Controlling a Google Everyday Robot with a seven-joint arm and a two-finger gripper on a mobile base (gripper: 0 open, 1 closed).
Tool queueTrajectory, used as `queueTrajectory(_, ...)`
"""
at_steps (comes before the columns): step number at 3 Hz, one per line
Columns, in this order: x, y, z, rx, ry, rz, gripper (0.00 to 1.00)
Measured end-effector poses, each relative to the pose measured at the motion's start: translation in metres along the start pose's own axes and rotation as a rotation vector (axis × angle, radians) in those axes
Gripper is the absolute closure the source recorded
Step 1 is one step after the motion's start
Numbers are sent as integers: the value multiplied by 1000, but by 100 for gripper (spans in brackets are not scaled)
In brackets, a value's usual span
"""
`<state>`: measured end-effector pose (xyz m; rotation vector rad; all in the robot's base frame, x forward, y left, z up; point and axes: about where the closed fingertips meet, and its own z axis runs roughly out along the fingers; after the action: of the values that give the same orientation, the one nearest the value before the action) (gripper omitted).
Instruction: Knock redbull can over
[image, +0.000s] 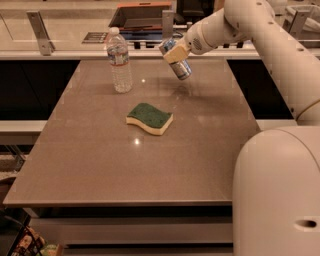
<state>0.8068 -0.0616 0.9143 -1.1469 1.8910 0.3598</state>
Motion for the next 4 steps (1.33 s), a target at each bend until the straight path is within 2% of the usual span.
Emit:
queueTrajectory(1, 8, 1, 9, 12, 142, -36, 100)
queueTrajectory(2, 20, 6, 30, -5, 294, -90, 100)
queueTrajectory(3, 34, 17, 52, -50, 395, -124, 100)
queueTrajectory(4, 45, 28, 72, -97, 447, -140, 100)
